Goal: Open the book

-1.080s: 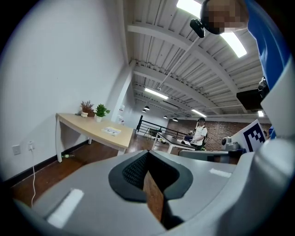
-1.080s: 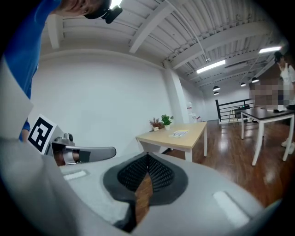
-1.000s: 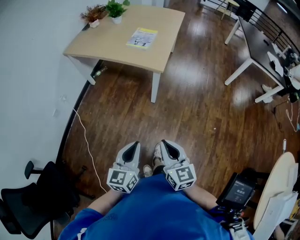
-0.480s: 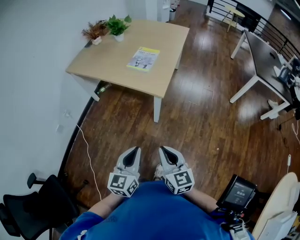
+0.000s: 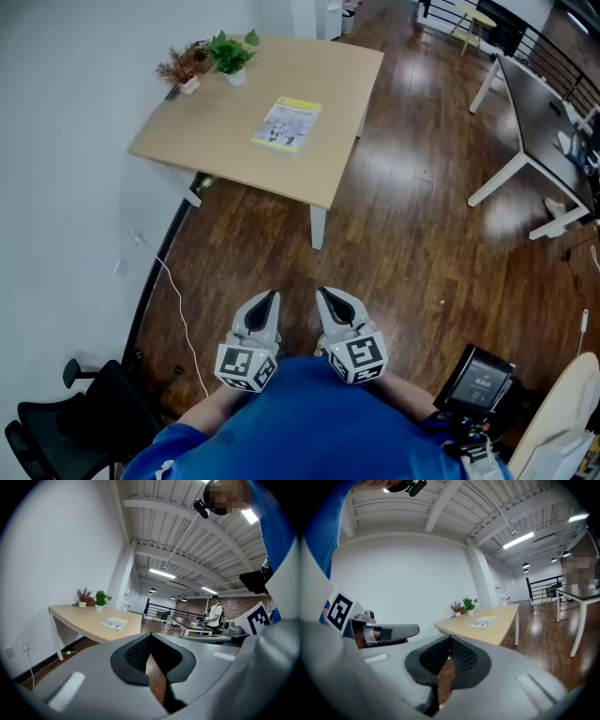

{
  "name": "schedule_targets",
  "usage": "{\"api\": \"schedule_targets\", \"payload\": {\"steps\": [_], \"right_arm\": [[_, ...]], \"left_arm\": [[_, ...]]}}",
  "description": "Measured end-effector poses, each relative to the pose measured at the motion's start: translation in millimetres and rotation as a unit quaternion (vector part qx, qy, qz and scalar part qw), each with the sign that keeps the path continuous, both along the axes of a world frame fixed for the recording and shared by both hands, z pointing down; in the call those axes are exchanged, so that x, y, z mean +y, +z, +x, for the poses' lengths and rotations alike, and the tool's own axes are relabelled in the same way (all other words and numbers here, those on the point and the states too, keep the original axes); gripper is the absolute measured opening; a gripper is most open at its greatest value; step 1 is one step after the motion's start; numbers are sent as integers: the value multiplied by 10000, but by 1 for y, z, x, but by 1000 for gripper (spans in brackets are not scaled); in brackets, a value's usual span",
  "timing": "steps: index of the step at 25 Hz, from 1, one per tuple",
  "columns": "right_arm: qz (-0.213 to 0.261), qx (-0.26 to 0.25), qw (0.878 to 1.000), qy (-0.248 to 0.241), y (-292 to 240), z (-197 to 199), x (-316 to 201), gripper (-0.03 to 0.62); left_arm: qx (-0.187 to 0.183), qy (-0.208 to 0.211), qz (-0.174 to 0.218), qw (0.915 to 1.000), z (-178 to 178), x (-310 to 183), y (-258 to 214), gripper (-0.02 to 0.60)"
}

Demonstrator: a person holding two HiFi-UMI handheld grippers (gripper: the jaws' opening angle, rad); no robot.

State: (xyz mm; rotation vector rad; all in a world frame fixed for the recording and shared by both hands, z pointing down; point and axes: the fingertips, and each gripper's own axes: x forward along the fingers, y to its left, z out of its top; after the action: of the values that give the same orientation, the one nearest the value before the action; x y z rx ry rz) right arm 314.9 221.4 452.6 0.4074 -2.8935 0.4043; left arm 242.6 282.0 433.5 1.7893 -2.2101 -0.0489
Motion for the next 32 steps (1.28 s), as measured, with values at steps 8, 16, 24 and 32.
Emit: {"api": "schedule_targets", "payload": {"steps": [8, 16, 24, 32], "right_arm": [[-102, 206, 9991, 347, 6, -64, -33, 2], [-259, 270, 9949, 934, -1, -159, -57, 2], [-257, 434, 9873, 1506, 10, -223, -69, 2], [-311, 545, 9827, 1741, 15, -255, -95, 2]], "left_arm": [[100, 287, 46, 9995, -70, -33, 1, 8], [221, 716, 97, 9971, -174, -58, -4, 8], [334, 1139, 50, 9929, -248, -65, 8, 8], [452, 1271, -2, 9909, -286, -92, 13, 8]]}}
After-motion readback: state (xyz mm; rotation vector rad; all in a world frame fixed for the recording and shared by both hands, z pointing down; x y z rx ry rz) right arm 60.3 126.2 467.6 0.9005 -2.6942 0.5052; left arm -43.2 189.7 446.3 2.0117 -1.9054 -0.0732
